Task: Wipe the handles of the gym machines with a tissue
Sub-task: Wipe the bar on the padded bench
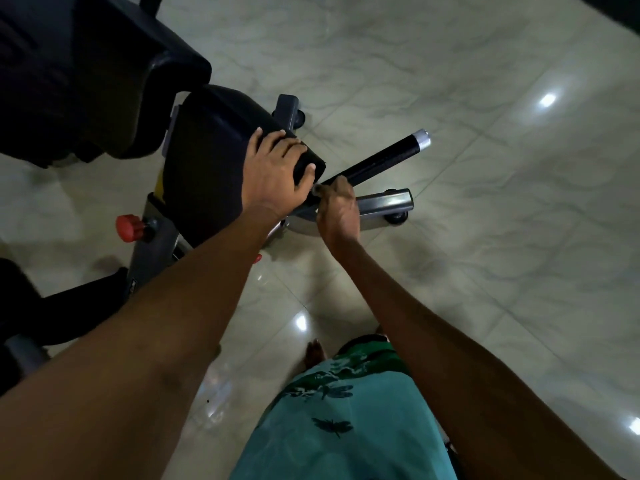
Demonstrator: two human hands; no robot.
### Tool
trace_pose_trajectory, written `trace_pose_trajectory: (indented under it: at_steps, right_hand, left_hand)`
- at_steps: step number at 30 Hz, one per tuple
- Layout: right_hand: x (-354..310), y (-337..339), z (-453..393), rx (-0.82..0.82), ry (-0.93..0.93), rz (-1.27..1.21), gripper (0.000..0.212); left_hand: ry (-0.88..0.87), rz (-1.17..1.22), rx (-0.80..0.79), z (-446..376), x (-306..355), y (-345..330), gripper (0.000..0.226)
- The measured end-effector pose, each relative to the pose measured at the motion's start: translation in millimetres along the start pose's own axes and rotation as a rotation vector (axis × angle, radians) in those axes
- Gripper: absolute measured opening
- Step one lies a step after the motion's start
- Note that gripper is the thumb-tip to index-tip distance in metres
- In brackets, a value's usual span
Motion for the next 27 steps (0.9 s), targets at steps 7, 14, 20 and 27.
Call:
trace_pose_trajectory:
  at_steps: [7, 14, 20, 27]
  right_hand:
    - [4, -6, -5, -0.354, 0.044, 0.077, 0.022]
    - [43, 76, 14, -0.158, -0.346, -0.134, 0.015]
    - [51, 131, 24, -0.159, -0.409, -0.106, 0.017]
    - [56, 175, 25, -0.134, -0.370, -0.048, 0.020]
  left_hand:
    - [0.008, -0.024, -0.090, -2, 0, -2, 0.053]
    - [-0.032, -0.004, -0.256, 0, 6, 5, 0.050]
    - [0.033, -0.155, -0.524, 17, 25, 3, 0.078]
    - [-0.362, -0.065, -0.462, 24, 110, 38, 0.039]
Point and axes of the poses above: each hand's wrist, its own z-axis away from the middle knuckle, its own y-axis out of the back of the hand, x = y × z, the point moved 9 cm from there along -z, towards the middle knuckle, and after that the axes turned 10 degrees about -z, right-handed, at the moved point
